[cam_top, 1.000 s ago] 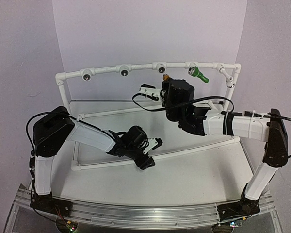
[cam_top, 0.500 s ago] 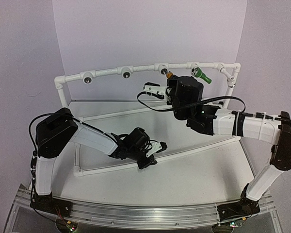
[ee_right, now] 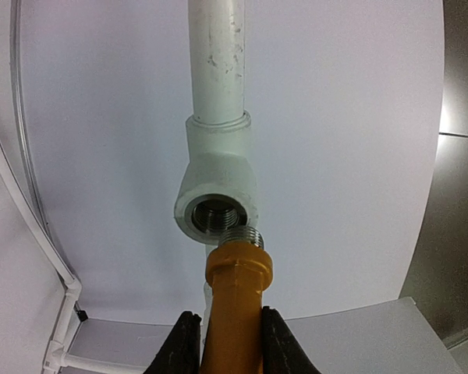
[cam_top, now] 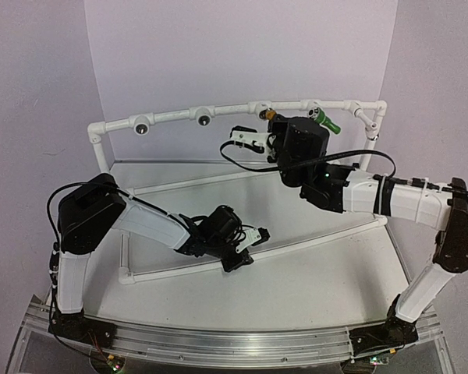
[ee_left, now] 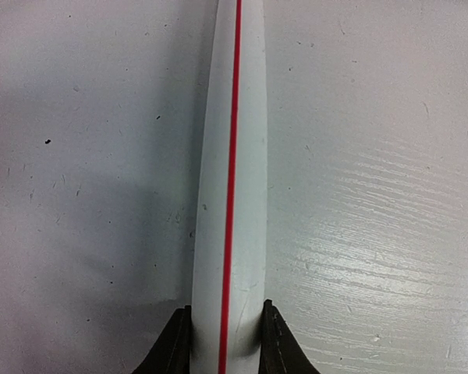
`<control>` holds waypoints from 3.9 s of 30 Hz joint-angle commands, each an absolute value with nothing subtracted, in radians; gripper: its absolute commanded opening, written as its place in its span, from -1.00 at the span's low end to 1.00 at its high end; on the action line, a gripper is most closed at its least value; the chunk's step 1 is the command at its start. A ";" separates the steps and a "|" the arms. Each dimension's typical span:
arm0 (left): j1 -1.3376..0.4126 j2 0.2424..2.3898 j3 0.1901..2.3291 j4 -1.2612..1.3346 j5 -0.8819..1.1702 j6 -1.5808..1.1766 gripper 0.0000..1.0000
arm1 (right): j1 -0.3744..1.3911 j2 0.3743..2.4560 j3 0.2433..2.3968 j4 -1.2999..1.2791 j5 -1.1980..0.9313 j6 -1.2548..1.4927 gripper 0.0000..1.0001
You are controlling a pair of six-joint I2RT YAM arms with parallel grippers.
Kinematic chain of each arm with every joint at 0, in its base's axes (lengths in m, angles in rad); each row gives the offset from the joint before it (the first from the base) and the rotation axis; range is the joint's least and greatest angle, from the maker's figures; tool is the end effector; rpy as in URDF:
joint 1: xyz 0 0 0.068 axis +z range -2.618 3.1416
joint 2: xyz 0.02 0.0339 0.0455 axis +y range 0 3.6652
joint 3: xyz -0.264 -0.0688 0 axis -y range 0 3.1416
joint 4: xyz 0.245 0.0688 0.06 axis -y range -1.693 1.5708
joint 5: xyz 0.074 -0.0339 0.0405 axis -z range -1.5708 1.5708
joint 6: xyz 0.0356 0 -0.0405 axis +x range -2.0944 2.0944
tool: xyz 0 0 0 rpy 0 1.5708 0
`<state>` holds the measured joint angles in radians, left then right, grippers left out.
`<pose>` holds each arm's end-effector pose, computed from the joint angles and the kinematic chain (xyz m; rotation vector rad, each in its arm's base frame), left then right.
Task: Install the water faucets
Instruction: Screw the pipe with the faucet installed at the center of the board.
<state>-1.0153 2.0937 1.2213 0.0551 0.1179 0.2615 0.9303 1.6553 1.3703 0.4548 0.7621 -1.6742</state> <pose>0.2233 -0.3677 0.1134 1.4987 1.9241 -0.4888 0.2543 0.3001 0.3821 -1.1751 1.0144 -1.1277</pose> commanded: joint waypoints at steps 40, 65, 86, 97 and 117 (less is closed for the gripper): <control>-1.033 2.222 1.290 -0.134 0.111 0.230 -1.00 | 0.855 1.661 1.518 0.218 0.593 -1.164 -1.00; -1.025 2.252 1.358 -0.201 0.179 0.225 -1.00 | 0.866 1.774 1.641 0.149 0.522 -0.998 -1.00; -1.038 2.252 1.359 -0.205 0.188 0.233 -1.00 | 0.832 1.739 1.595 0.133 0.420 -0.692 -1.00; -1.045 2.245 1.358 -0.209 0.191 0.238 -1.00 | 0.809 1.727 1.583 0.132 0.340 -0.498 -1.00; -1.056 2.246 1.361 -0.216 0.190 0.243 -1.00 | 0.753 1.722 1.590 0.138 0.201 -0.172 -1.00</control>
<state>-1.0120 2.1540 1.3759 -0.1218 0.1590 0.2569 0.7711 1.7031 1.5681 0.0257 0.3262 -0.2554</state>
